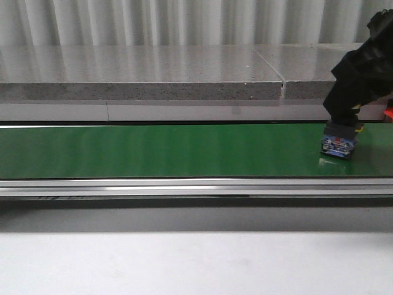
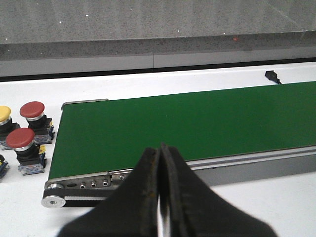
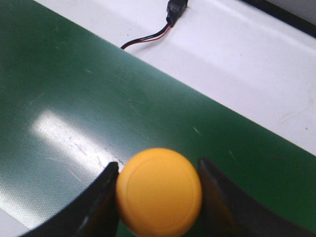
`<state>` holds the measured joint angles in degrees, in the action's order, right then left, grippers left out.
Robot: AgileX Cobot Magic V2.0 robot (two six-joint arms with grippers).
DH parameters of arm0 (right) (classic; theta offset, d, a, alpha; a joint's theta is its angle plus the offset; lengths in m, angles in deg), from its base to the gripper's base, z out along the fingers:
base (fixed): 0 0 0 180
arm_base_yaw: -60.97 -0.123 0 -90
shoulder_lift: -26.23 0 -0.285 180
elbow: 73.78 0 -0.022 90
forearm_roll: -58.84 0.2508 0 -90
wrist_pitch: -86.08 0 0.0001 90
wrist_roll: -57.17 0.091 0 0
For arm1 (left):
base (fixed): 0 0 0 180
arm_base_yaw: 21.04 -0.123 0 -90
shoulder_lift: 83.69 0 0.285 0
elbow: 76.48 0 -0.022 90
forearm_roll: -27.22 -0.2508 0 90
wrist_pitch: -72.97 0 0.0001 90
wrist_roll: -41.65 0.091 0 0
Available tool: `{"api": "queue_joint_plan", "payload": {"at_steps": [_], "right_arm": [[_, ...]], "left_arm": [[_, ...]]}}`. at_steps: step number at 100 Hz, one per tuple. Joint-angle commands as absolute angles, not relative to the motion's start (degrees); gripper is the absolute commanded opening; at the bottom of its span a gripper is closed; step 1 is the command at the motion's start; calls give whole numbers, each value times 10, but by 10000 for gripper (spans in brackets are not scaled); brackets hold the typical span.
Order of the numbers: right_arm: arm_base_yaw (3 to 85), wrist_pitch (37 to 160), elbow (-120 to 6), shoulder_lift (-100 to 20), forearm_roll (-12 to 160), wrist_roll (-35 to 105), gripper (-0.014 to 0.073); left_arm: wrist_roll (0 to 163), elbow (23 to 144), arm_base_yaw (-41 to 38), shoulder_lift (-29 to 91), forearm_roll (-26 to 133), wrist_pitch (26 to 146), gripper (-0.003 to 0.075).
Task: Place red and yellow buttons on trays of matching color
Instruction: 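Grasp the yellow button on the belt with the right gripper and lift, then lower the yellow button into the yellow tray and open the right gripper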
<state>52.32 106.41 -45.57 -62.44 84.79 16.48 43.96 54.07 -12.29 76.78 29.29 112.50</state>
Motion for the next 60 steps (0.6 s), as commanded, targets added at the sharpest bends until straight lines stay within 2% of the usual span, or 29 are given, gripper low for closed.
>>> {"api": "queue_joint_plan", "payload": {"at_steps": [1,6,38,60], "right_arm": [[522,1044,-474,-609,855,160,81],[522,1045,-474,-609,855,160,55],[533,1074,-474,-569,855,181,55],[628,1160,-474,-505,842,254,55]], "left_arm": [[439,556,-119,761,300,1081,-21],[439,556,-119,761,300,1081,-21],[439,556,-119,761,300,1081,-21],[439,556,-119,761,300,1081,-21]]}}
